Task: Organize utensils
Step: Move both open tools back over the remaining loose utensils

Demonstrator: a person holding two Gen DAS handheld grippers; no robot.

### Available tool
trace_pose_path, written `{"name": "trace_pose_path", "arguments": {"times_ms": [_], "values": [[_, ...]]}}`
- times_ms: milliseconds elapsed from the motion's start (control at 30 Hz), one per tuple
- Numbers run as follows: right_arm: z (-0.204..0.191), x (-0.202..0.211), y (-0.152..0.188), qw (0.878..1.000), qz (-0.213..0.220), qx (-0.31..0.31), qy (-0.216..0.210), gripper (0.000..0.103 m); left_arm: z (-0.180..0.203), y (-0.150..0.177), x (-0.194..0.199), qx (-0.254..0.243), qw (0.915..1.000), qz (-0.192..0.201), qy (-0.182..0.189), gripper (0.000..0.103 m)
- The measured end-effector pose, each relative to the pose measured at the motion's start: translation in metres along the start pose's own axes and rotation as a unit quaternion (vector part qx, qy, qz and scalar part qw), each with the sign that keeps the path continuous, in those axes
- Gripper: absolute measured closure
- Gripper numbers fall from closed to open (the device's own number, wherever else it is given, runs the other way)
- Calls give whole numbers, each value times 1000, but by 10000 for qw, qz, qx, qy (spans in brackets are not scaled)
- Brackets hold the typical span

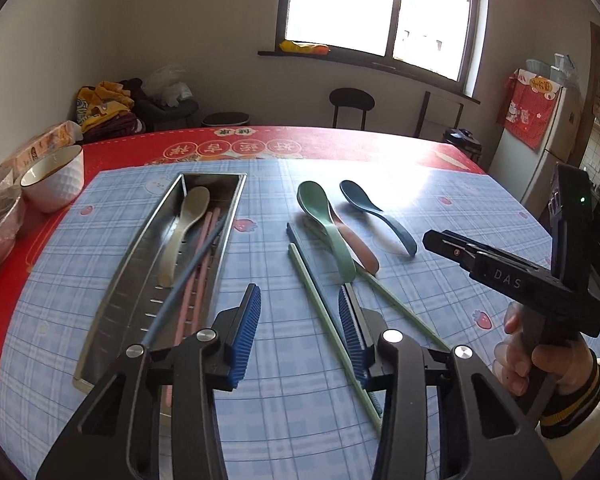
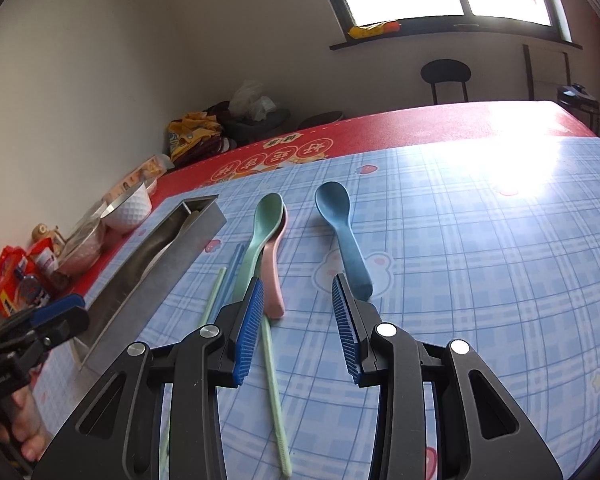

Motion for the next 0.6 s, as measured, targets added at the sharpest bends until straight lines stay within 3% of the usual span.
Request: {"name": "trace_pose_path", "arguments": {"times_ms": [200,600], "values": [[14,3,4,9992,54,-388,-97,67,8,10,-45,53,9984,-524,-220,79],[14,2,5,9991,2,-415,-128,64,10,7,-80,58,9947,-903,-478,81]]}}
Point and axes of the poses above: each gripper's, at about its wrist camera, not at the fingertips, and x roughly against the way its jaws point, z to its right, y to its underside, the point moved 1 cm from there along -x, roughly the way its jaws point, and after that the axes turned 10 degrees about x, right-handed, at the moved point
